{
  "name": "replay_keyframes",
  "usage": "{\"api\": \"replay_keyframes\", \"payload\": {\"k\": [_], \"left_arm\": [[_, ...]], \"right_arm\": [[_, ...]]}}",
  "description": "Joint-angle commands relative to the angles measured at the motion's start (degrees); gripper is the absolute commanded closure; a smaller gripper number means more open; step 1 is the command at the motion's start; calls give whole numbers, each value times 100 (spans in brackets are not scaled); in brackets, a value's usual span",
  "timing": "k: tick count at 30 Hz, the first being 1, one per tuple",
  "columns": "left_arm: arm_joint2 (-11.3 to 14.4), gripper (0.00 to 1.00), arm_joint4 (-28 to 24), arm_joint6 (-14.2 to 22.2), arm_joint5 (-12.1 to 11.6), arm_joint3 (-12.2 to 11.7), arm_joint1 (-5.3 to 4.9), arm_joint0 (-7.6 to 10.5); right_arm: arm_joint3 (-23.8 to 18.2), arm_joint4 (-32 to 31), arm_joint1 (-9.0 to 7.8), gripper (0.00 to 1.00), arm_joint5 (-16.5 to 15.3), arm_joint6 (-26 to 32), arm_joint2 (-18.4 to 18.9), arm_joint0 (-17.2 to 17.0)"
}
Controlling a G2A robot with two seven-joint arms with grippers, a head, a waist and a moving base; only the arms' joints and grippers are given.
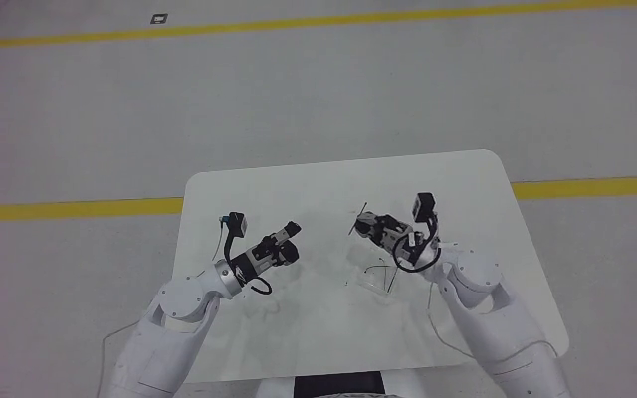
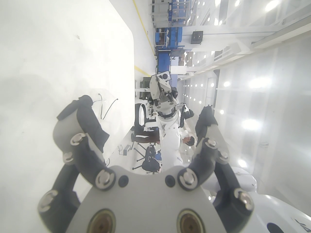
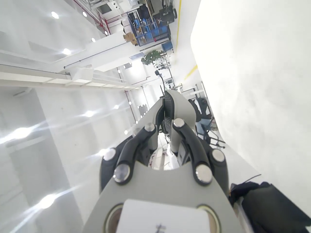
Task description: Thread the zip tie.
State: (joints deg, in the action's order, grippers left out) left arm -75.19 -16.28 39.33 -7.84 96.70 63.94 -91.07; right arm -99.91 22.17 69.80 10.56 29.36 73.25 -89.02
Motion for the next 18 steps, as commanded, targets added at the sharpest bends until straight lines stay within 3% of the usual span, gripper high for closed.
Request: {"api": "replay_keyframes", "payload": {"k": [1, 13, 18], "left_arm": [[0, 0, 0, 0, 0, 0, 0, 0], [5, 0, 26, -17, 5, 0, 0, 4], [91, 0, 1271, -72, -16, 148, -64, 110]], "right_arm": [[-52, -399, -8, 100, -203, -84, -108, -67], [-115, -569, -8, 100, -251, -152, -201, -87], [-161, -866, -18, 100, -76, -310, -275, -85]]}}
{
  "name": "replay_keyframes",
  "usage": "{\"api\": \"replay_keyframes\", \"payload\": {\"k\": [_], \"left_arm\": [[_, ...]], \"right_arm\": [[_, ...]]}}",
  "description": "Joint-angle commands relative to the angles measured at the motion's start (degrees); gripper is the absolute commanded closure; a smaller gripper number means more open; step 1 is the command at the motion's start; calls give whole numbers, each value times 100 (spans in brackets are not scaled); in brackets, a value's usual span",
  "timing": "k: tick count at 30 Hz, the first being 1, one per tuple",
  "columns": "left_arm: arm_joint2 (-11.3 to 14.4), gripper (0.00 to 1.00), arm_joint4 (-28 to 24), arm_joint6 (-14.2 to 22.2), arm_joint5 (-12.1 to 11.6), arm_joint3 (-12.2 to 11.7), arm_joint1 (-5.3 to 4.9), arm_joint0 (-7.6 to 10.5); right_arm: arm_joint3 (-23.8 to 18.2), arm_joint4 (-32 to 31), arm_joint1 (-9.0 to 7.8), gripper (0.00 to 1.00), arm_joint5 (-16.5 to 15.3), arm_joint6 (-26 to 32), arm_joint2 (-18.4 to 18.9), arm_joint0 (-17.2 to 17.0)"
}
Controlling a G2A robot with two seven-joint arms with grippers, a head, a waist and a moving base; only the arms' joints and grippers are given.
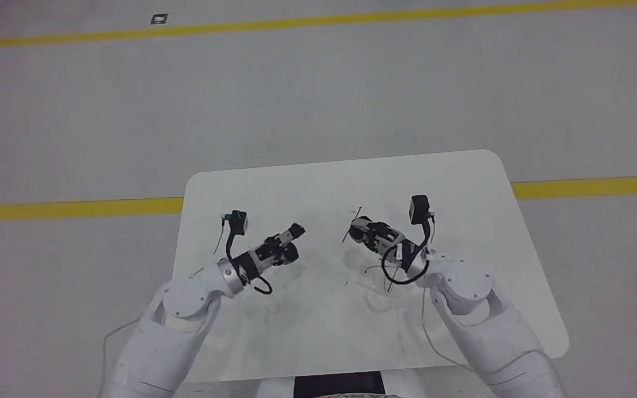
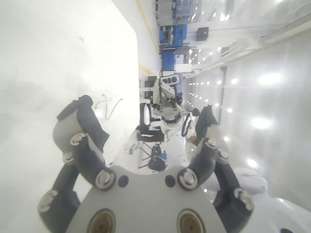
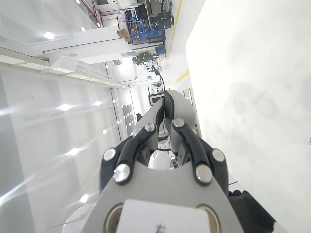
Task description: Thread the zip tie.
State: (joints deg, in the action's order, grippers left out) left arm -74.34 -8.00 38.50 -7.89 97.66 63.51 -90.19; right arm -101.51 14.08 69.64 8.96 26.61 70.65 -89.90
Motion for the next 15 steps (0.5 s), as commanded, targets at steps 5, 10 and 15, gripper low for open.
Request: {"api": "replay_keyframes", "payload": {"k": [5, 10, 15], "left_arm": [[1, 0, 2063, -207, 83, 383, -108, 12], [58, 0, 3199, -371, -152, 681, -172, -88], [141, 0, 3751, -392, -586, 757, -214, -127]], "right_arm": [[-20, -228, -2, 100, 395, -357, -23, 18], [-60, -218, 6, 100, 528, -504, -49, 25], [-103, -192, 20, 100, 525, -770, -34, 6]]}}
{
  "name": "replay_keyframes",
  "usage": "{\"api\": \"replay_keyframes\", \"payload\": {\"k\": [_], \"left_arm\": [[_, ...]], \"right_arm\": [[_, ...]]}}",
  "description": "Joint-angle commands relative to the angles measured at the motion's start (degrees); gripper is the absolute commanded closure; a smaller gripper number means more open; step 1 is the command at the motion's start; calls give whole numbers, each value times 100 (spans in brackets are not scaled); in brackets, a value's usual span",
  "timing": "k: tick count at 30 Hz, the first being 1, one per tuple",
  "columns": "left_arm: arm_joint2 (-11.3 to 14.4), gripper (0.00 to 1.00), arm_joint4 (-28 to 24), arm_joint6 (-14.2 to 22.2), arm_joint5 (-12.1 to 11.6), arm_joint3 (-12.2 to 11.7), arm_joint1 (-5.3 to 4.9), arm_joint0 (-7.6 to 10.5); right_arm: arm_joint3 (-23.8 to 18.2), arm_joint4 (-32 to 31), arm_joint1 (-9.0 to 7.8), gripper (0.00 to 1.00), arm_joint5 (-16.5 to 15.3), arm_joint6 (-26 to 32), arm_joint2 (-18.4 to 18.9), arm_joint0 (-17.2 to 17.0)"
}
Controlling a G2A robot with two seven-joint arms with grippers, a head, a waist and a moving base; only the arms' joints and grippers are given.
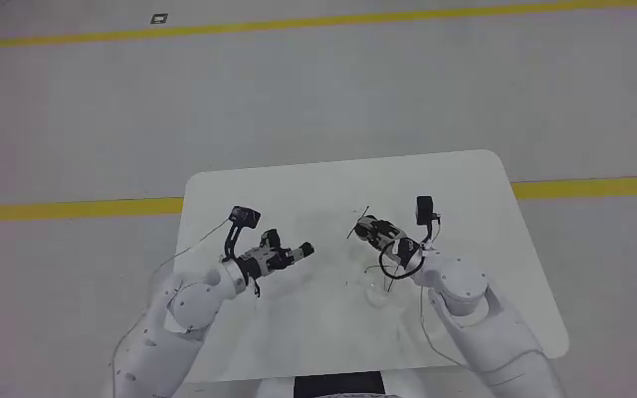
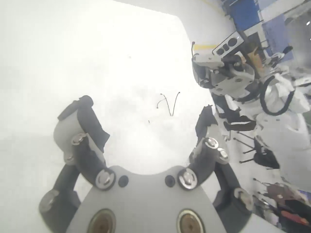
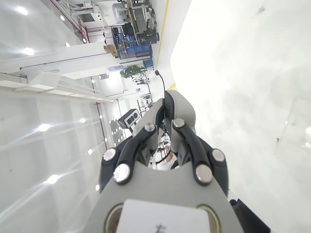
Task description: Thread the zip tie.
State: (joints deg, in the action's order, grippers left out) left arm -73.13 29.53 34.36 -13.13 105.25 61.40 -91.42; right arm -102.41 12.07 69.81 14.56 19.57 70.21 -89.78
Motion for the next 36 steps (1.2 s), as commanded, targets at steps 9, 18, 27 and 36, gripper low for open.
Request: {"api": "replay_keyframes", "payload": {"k": [9, 18, 27, 36], "left_arm": [[87, 0, 752, 132, 15, 82, -29, 66], [454, 0, 3334, 171, 172, 627, -111, 107], [739, 0, 4715, -338, -83, 941, -157, 41], [844, 0, 4907, -562, -291, 1001, -166, 33]], "right_arm": [[-25, -114, 0, 100, 0, -69, -30, 0], [-268, -760, -113, 100, 492, 650, 50, 276], [-158, -1417, -165, 100, 492, 1026, -33, 599], [-88, -1420, -119, 100, 492, 851, -147, 705]]}}
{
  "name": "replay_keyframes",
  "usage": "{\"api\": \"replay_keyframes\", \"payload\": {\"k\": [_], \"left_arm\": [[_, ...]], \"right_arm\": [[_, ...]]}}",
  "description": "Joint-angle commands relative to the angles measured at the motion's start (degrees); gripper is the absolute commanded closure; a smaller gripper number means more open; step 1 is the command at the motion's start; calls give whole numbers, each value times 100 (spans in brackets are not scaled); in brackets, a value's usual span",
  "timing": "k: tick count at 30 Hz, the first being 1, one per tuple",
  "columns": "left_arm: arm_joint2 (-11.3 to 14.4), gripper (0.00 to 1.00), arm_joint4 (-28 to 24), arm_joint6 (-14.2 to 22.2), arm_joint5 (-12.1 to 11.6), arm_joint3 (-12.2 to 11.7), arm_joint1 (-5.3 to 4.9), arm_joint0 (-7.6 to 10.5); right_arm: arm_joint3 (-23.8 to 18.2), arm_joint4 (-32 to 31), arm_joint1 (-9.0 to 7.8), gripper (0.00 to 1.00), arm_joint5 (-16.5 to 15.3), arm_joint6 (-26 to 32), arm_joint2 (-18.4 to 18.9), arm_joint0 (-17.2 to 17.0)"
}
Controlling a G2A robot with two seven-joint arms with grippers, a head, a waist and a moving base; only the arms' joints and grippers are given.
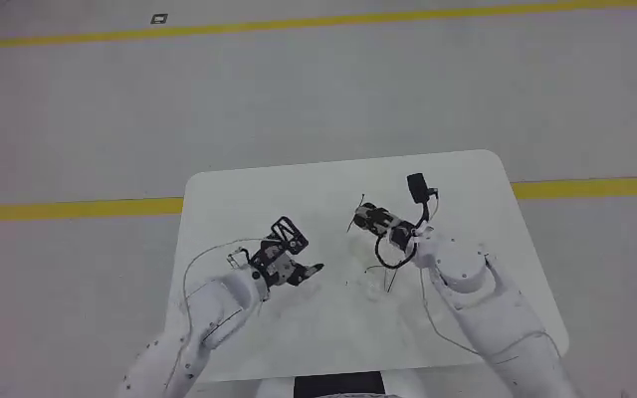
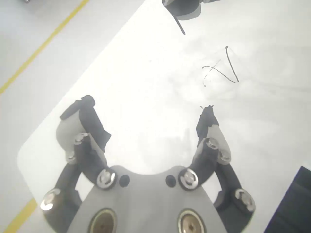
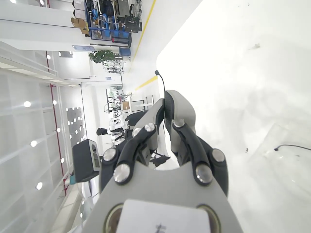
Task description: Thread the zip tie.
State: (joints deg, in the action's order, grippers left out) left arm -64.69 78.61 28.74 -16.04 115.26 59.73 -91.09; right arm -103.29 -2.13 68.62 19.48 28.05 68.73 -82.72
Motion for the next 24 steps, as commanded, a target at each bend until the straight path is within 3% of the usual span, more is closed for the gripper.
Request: {"api": "replay_keyframes", "payload": {"k": [1, 4, 6, 9, 12, 18, 24], "left_arm": [[0, 0, -1, 0, 0, 0, 0, 0], [136, 0, 560, -8, -295, -42, -22, 93], [216, 0, 1026, -5, -344, -61, -40, 141], [382, 0, 1135, 70, -344, -61, -119, 319], [642, 0, 1135, 132, -344, -36, -285, 596], [1213, 0, 1135, -89, -344, -7, -651, 1023], [1573, 0, 1135, -156, -207, -31, -910, 1277]], "right_arm": [[0, 0, 0, 100, 0, 3, 1, -1], [81, -175, -11, 100, 0, 3, -27, -20], [145, -153, -15, 100, 0, 105, -5, 7], [199, -202, -21, 100, 0, 224, 22, 49], [259, -200, -16, 100, 0, 339, 39, 74], [374, -61, 28, 100, 0, 310, 16, 118], [467, 237, 85, 100, 0, 26, -7, 109]]}}
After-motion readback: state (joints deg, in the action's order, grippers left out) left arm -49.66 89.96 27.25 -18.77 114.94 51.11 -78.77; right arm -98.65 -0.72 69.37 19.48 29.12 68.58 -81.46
